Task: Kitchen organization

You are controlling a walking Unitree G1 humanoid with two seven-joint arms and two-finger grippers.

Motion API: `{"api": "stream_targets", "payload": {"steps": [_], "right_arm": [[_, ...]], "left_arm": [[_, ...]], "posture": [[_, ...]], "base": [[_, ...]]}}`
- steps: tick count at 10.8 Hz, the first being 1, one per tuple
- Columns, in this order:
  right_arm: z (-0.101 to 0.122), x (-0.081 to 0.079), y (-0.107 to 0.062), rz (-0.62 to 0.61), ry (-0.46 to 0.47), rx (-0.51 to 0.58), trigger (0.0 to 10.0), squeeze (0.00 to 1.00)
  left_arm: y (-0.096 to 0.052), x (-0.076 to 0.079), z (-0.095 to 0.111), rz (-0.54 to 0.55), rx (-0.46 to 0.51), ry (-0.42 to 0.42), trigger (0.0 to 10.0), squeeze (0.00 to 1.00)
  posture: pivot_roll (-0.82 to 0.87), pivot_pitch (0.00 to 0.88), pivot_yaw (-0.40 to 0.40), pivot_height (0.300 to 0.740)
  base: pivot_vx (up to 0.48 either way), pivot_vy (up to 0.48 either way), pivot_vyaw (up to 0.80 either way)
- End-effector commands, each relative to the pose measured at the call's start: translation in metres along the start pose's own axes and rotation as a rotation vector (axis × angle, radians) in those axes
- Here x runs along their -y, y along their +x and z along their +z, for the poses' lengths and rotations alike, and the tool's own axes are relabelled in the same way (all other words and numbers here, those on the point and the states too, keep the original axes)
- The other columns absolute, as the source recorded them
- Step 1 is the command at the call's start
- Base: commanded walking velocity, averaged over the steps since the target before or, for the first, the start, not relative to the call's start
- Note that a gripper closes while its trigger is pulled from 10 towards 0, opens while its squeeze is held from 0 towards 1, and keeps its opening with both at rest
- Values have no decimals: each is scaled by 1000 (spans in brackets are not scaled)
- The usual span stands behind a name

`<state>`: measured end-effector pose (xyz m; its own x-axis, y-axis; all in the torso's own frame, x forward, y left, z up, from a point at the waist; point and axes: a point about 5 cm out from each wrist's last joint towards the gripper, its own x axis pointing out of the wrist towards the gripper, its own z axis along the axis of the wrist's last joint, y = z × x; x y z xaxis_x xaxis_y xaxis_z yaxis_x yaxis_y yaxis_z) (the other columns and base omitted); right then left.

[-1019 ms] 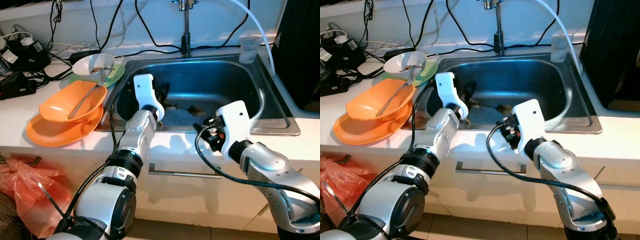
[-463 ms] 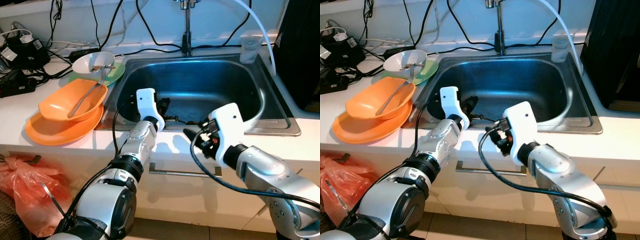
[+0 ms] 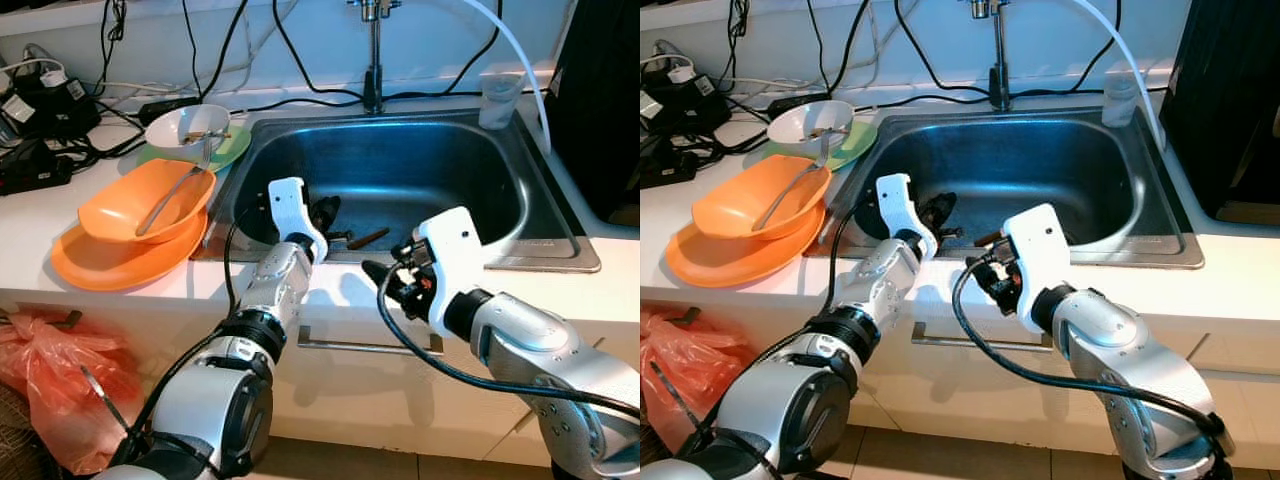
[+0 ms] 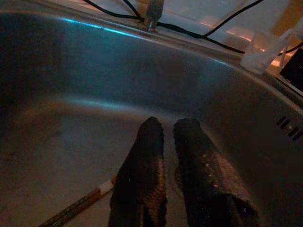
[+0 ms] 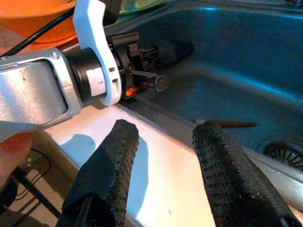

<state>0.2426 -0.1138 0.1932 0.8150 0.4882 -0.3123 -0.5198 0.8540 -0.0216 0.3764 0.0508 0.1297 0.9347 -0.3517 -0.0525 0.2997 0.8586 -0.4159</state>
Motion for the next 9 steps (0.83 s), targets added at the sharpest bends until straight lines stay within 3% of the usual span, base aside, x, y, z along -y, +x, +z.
{"api": "stream_targets", "payload": {"steps": [1, 3, 4, 5, 9], "right_arm": [[4, -5, 0, 27, -4, 14, 10000, 0], [5, -4, 1, 27, -5, 16, 10000, 0], [7, -3, 2, 18, -7, 27, 10000, 600], [9, -1, 2, 9, -7, 37, 10000, 1000], [12, 3, 4, -14, -11, 59, 10000, 1000]], "left_arm": [[-1, 18, -21, -33, -75, -48, 10000, 1000], [0, 18, -19, -42, -66, -58, 10000, 1000], [0, 18, -17, -48, -56, -65, 10000, 1000], [1, 18, -14, -49, -44, -61, 10000, 1000], [4, 20, 2, -65, 24, -33, 10000, 1000]], "posture": [[-327, 0, 129, 740], [-323, 0, 130, 740], [-321, 0, 131, 740], [-319, 0, 132, 740], [-313, 0, 136, 740]], "base": [[0, 0, 0], [0, 0, 0], [0, 0, 0], [0, 0, 0], [0, 0, 0]]}}
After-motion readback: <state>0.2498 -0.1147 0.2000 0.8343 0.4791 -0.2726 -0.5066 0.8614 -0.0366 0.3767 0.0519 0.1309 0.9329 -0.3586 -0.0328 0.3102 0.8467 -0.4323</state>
